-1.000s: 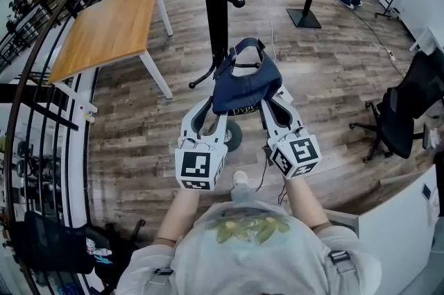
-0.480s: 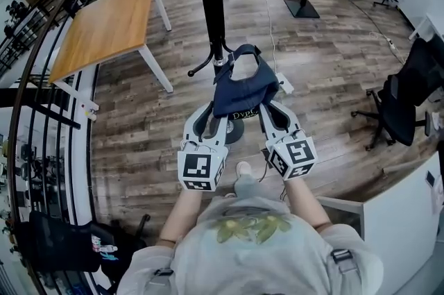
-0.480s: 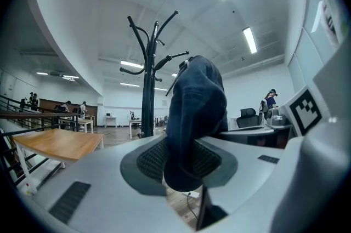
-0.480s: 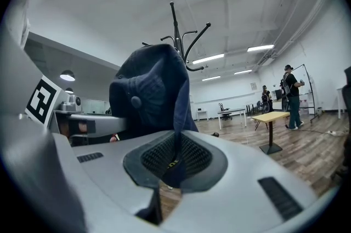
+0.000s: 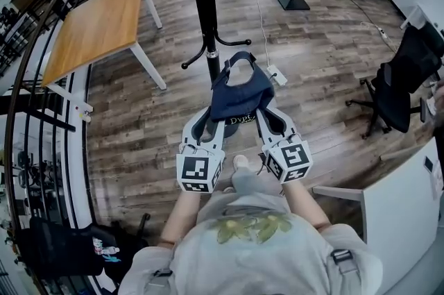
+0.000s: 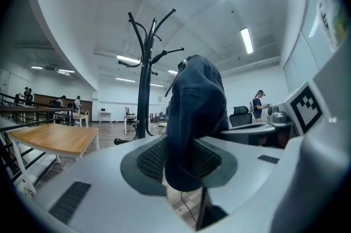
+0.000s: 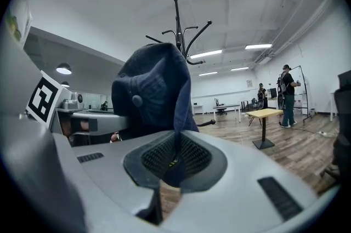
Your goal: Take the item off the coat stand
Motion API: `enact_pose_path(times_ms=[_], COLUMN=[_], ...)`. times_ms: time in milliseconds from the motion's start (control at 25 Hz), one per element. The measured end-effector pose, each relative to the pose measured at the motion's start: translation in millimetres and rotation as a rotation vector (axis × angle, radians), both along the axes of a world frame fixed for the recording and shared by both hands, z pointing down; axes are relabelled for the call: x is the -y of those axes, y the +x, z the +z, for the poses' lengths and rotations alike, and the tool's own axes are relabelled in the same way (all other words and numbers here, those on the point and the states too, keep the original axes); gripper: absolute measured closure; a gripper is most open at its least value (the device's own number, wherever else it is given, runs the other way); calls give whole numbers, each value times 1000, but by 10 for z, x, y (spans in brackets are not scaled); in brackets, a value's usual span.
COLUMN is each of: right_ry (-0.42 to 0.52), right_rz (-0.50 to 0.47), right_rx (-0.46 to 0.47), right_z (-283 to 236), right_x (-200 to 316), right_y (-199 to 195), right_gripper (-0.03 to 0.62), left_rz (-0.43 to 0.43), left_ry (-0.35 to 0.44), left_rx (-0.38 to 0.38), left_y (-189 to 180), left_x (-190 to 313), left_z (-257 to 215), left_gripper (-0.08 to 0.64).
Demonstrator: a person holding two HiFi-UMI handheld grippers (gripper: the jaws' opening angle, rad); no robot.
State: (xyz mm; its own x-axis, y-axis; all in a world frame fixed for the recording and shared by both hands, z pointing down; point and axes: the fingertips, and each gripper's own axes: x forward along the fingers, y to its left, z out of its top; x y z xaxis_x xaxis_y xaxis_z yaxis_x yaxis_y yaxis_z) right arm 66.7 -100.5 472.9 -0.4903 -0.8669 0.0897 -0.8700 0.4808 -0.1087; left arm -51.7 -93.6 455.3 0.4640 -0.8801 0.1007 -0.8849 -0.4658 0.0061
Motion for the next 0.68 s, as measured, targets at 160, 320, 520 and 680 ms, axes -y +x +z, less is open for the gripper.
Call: enact_pose_path(times_ms=[160, 320, 520, 680], right_ry=[-10, -15, -19, -22], right_rz=[6, 6, 8, 9], right_rx=[-5, -10, -15, -17], right_z=[40, 69, 93, 86], right_x=[-63, -104, -108, -94], right_y=[8, -7, -7, -52], right_gripper=[563, 561, 563, 563], left_rz=[8, 12, 16, 15], left_ry=[-6, -11, -16, -18], left_rx=[0, -1, -2, -3], left_y=[8, -7, -7, -52], left_x=[-53, -89, -94, -79], left_z=[36, 71, 101, 95], left_gripper=[440, 440, 439, 440])
